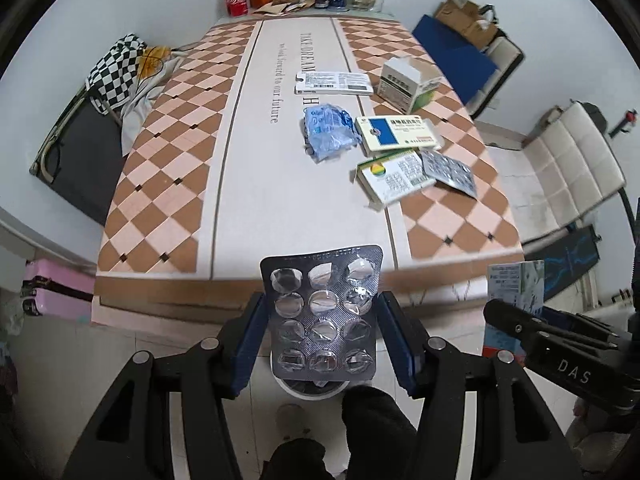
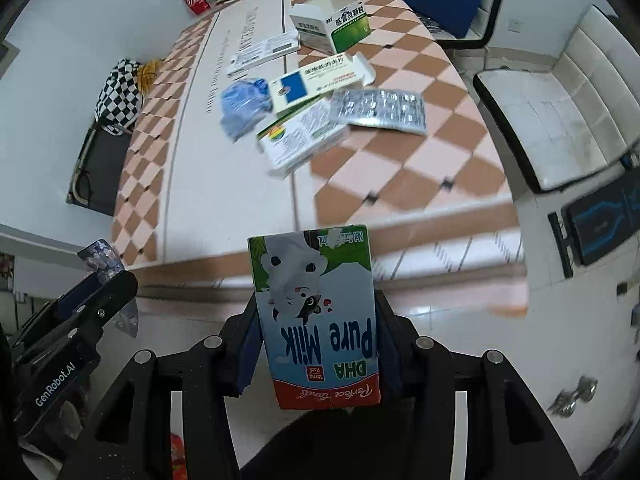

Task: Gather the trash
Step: 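Carry the blister pack and milk carton to the bin and release both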

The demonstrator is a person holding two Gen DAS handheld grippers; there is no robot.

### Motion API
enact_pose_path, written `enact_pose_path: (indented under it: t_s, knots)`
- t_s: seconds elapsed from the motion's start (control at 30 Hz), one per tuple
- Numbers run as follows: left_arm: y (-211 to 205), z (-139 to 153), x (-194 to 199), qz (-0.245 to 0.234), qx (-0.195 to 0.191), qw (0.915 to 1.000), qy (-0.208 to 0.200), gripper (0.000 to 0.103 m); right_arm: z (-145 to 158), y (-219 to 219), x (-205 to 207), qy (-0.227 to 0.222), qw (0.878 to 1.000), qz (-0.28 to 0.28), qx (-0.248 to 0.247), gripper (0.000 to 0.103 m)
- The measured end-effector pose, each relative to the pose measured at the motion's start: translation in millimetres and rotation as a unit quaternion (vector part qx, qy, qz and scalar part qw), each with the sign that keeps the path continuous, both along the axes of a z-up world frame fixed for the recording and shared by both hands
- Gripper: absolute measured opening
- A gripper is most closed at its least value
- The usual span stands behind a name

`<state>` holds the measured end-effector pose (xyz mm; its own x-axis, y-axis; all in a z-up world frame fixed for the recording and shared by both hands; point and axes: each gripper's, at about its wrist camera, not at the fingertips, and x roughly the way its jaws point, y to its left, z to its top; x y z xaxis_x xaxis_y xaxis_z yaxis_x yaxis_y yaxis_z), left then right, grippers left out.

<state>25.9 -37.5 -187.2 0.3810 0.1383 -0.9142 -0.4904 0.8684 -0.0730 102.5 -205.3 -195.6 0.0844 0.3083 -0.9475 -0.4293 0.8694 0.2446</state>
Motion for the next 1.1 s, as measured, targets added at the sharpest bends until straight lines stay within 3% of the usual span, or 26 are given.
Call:
enact_pose_path:
  t_s: [0.13,0.3,0.43,0.67,0.87,1.1]
  knots:
    - [-1,-11,-35,-0.024,-0.014,0.9996,0.000,0.053,-8,-10,-52,0.004,1.000,-0.021,-0.002,0.052]
    - [-3,-64,-71,-0.041,-0.048,0.9973,0.036,0.053,-54,-19,-101,0.025,0.999,-0.039,-0.022,0.052]
    - [-3,-127,-80,-0.039,-0.078,0.9933,0.076,0.053,-116,-25,-123,0.049,0.996,-0.050,-0.055,0.052]
    - [3,-262,-70,-0.022,-0.137,0.9810,0.136,0.053,-241,-37,-129,0.103,0.988,-0.068,-0.088,0.052]
    - [22,-384,-50,0.014,-0.219,0.9626,0.159,0.053,-349,-43,-111,0.128,0.984,-0.085,-0.089,0.052]
    - [33,-467,-34,0.036,-0.270,0.9467,0.171,0.053,-457,-35,-89,0.153,0.981,-0.081,-0.093,0.052]
